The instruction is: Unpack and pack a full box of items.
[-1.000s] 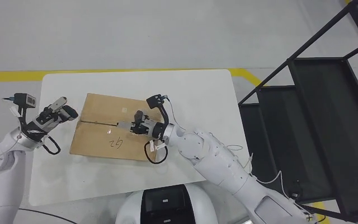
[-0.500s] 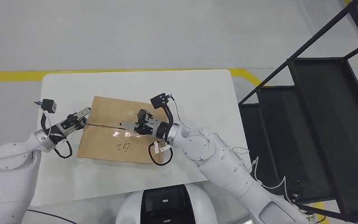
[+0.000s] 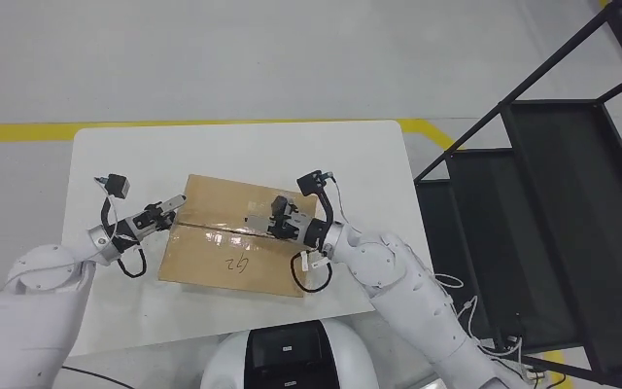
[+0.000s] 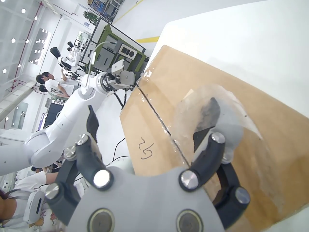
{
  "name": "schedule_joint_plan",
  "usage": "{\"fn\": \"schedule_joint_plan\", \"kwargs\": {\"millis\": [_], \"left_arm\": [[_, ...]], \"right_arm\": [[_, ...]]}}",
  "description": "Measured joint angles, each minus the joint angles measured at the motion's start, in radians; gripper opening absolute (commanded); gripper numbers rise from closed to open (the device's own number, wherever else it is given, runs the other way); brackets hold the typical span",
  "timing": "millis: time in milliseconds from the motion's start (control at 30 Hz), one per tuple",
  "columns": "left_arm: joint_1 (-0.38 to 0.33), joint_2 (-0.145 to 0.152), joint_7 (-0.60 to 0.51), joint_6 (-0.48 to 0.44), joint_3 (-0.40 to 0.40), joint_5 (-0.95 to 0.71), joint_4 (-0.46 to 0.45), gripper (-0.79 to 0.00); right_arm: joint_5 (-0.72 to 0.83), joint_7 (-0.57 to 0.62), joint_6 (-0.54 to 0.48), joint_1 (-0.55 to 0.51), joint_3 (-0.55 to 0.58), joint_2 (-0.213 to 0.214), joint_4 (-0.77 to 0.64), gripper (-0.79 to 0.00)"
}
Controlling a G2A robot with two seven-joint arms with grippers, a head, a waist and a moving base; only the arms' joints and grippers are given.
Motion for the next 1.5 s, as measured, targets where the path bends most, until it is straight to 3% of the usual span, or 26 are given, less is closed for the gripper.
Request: {"fn": "schedule_joint_plan", "kwargs": {"millis": [233, 267, 333, 367, 733, 1133, 1500], "left_arm": [[-0.017, -0.006, -0.017, 0.004, 0.031, -0.035, 0.004, 0.0], [-0.018, -0.006, -0.014, 0.002, 0.028, -0.036, 0.007, 0.0], [-0.016, -0.003, -0.008, -0.004, 0.011, -0.037, 0.016, 0.0], [-0.014, -0.001, -0.006, -0.006, 0.001, -0.038, 0.019, 0.0], [0.024, 0.02, -0.004, -0.012, -0.107, -0.052, 0.017, 0.0], [0.025, 0.018, 0.012, -0.001, -0.091, -0.047, 0.019, 0.0], [0.019, 0.017, 0.013, 0.004, -0.074, -0.041, 0.022, 0.0]], "right_arm": [[0.001, 0.028, -0.017, -0.052, 0.03, 0.015, -0.048, -0.003], [-0.001, 0.025, -0.015, -0.049, 0.027, 0.014, -0.043, -0.135], [-0.024, 0.007, -0.002, -0.036, 0.018, 0.013, -0.024, -0.64], [-0.029, -0.007, 0.005, -0.031, 0.014, 0.012, -0.014, -0.785], [-0.061, -0.072, 0.033, 0.002, -0.001, 0.008, 0.019, -0.785], [-0.081, -0.053, 0.025, 0.025, -0.081, 0.001, -0.013, -0.785], [-0.114, -0.079, 0.056, 0.085, -0.176, -0.021, 0.084, -0.785]]}}
